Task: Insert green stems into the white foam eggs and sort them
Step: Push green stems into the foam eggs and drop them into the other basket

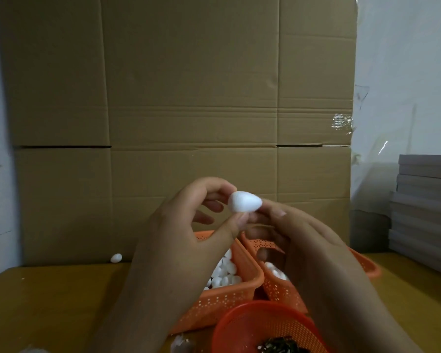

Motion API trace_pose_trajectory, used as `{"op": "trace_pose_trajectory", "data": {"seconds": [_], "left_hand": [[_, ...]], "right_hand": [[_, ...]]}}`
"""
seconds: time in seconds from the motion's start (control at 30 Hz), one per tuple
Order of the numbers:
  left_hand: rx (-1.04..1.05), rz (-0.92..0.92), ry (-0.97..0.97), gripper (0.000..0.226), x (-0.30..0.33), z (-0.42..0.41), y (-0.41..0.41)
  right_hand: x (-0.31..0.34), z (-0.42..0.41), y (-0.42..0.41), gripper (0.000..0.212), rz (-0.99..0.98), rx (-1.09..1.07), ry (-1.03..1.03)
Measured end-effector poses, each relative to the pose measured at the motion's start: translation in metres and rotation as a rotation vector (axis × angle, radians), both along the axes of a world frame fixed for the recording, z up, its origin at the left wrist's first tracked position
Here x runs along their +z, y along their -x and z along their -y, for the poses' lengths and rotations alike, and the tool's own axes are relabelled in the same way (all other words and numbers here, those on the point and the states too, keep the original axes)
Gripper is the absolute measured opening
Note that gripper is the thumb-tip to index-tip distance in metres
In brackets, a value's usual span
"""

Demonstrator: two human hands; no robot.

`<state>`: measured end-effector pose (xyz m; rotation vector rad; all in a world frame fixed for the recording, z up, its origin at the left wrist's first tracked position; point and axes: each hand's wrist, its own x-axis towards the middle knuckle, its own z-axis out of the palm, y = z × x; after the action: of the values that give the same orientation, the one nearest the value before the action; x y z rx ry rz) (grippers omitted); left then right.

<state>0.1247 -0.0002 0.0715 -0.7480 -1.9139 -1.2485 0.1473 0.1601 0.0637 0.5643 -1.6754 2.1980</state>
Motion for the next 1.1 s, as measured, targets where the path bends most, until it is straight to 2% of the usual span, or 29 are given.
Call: {"op": "trace_pose_trajectory", "data": {"seconds": [0.1, 0.2, 0.33, 0.43, 0.57, 0.67, 0.73, 0.8, 0.93, 1.0, 1.1], "left_hand": [[0.013, 0.011, 0.029, 0.026, -0.002, -0.002, 0.001], [0.071, -0.018, 0.105, 0.028, -0.002, -0.003, -0.001], [0.078, -0.012, 0.141, 0.032, -0.005, -0.006, 0.0], [0.049, -0.018, 0.121, 0.027, -0.006, -0.008, 0.0], [0.016, -0.01, 0.056, 0.024, -0.004, -0.004, 0.001], [-0.017, 0.007, 0.02, 0.024, -0.004, -0.002, 0.002], [-0.031, 0.013, 0.01, 0.024, -0.004, -0.003, 0.002], [-0.05, 0.011, 0.006, 0.026, -0.004, -0.004, 0.002], [-0.104, 0.025, -0.019, 0.027, -0.004, -0.005, 0.002], [-0.128, 0.017, -0.029, 0.026, -0.004, -0.005, 0.003], [-0.122, 0.0, -0.035, 0.027, -0.004, -0.005, 0.004]], "right_hand": [[0.0, 0.0, -0.006, 0.019, -0.182, -0.217, -0.162], [-0.004, 0.005, -0.006, 0.027, -0.375, -0.38, -0.367], [-0.013, 0.015, -0.005, 0.029, -0.501, -0.542, -0.596], [-0.013, 0.016, -0.005, 0.033, -0.53, -0.497, -0.554], [-0.008, 0.008, -0.004, 0.025, -0.359, -0.426, -0.319], [-0.003, 0.0, 0.0, 0.021, -0.192, -0.366, -0.327], [-0.001, 0.001, 0.002, 0.016, -0.088, -0.231, -0.303], [-0.003, 0.003, 0.005, 0.023, 0.054, -0.03, -0.201], [-0.001, 0.008, 0.005, 0.052, 0.28, 0.395, 0.054], [0.001, 0.006, 0.005, 0.055, 0.313, 0.474, 0.143], [0.001, 0.004, 0.006, 0.049, 0.32, 0.462, 0.202]]}}
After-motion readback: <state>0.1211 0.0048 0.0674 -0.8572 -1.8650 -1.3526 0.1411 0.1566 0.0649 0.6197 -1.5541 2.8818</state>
